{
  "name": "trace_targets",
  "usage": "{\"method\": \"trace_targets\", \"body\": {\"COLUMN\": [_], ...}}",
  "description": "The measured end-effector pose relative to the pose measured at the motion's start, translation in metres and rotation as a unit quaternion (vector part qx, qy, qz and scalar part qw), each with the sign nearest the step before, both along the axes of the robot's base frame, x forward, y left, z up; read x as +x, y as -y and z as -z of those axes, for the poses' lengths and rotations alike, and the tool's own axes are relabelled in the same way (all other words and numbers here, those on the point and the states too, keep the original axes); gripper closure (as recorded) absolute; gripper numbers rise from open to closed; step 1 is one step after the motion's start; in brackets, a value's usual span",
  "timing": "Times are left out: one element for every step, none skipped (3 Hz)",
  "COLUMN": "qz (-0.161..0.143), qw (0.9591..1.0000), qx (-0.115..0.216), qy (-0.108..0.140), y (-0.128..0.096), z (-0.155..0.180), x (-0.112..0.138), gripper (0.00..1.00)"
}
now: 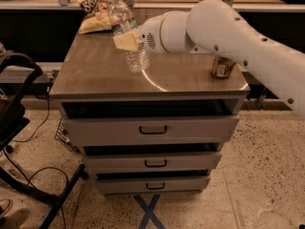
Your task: Place water bottle upright
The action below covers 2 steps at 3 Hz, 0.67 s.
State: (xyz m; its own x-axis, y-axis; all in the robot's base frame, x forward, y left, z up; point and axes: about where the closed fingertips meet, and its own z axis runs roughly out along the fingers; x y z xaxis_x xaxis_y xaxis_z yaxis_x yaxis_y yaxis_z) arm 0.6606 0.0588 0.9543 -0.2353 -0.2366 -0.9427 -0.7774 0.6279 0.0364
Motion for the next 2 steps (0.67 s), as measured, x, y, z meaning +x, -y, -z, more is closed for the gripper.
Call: {"method": "trace_targets", "body": {"qz": [0.023,0.035], "qw": [0.9914,0.9785], "qx": [0.087,0.142], "qy": [0.095,0.145], "y": [-0.008,-0.010], "z": [-0.036,-0.056], "x": [0.022,0.038], "gripper": [1.00,1.00]}}
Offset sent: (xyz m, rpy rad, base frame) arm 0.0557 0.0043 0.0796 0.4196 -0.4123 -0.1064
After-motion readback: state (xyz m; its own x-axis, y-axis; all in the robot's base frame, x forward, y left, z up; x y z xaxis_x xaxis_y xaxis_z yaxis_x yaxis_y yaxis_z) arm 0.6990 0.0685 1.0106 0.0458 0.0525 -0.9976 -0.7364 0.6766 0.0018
